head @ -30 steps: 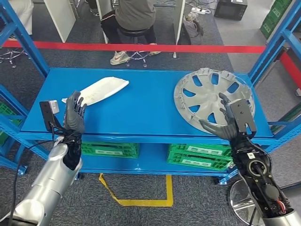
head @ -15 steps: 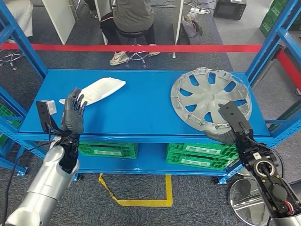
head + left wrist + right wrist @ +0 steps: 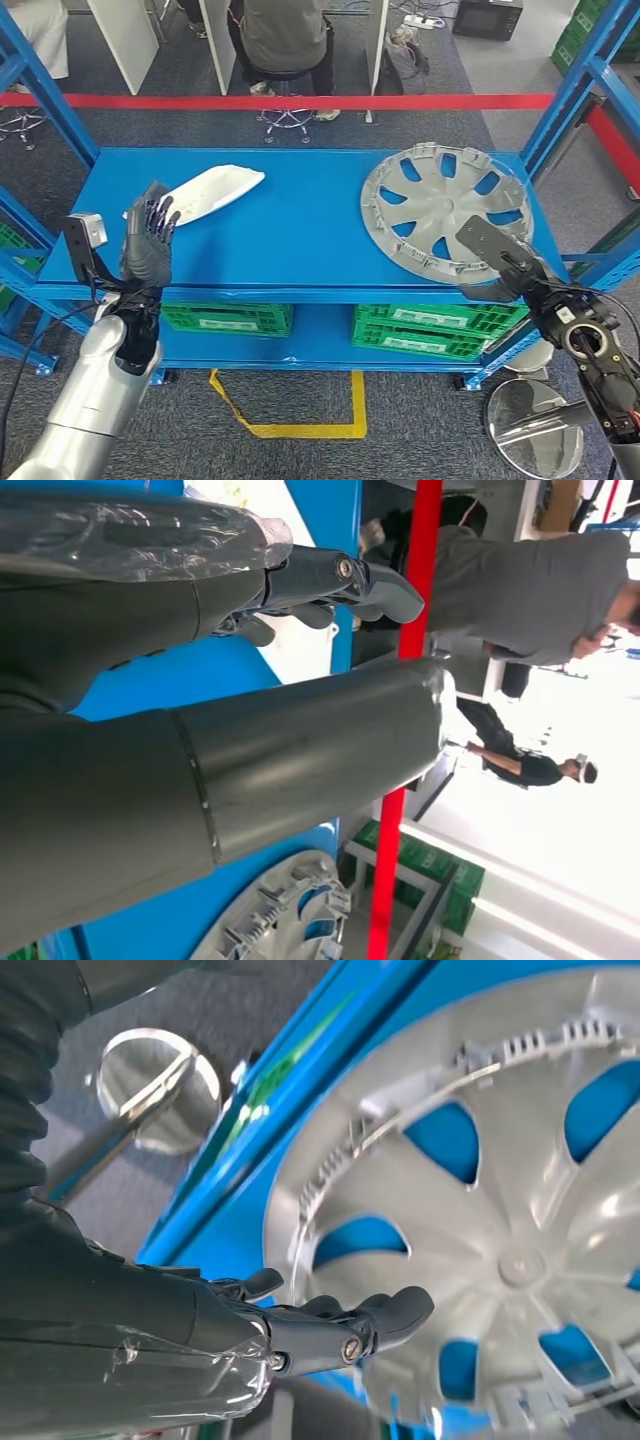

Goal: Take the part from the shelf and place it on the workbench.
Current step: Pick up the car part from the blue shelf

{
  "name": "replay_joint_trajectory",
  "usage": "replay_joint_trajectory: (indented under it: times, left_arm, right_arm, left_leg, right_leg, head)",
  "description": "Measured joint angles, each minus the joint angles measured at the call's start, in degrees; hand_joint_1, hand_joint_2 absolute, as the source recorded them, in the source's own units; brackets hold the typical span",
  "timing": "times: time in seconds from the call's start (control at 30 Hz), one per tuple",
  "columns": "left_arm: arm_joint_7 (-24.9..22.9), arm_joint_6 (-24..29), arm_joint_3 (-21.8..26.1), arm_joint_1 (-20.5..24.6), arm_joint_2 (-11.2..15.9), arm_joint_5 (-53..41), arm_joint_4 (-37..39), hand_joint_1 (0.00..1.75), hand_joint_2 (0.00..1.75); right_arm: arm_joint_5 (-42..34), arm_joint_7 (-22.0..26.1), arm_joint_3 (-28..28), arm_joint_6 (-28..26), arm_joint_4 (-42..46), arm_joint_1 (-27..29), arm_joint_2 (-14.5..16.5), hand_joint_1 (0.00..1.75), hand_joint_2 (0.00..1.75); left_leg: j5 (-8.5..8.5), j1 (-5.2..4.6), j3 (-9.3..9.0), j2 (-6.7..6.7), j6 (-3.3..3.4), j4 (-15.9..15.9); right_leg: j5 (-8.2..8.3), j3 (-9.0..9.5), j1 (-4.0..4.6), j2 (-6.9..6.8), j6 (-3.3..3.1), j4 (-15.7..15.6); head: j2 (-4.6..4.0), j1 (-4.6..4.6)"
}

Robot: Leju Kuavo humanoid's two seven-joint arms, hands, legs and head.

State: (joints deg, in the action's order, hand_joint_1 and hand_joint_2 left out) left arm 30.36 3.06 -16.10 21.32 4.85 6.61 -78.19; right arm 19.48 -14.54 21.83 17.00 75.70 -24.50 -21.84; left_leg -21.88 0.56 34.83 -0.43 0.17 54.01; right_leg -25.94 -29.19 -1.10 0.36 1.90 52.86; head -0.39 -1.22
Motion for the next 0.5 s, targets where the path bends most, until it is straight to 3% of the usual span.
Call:
replay_joint_trajectory:
  times: [0.3,0.5]
  left_arm:
    - [0.0,-0.1,0.6,-0.2,0.0,0.0,-1.1,0.0,0.0]
    - [0.0,-0.6,0.6,-0.2,0.0,0.0,-1.1,0.0,0.0]
  right_arm:
    - [2.0,0.9,0.1,1.2,-0.3,-1.3,-1.1,0.0,1.75]
    - [8.0,5.8,0.1,1.6,-2.0,-4.1,-1.1,0.0,1.75]
  left_leg:
    - [0.01,0.0,0.0,-0.01,-0.01,0.0]
    - [0.02,0.0,0.0,0.0,-0.03,0.0]
  right_leg:
    - [0.0,0.01,0.0,0.0,0.0,0.0]
    - [0.0,0.0,0.0,0.01,0.0,0.0]
  head:
    - [0.0,-0.04]
    - [0.0,0.01]
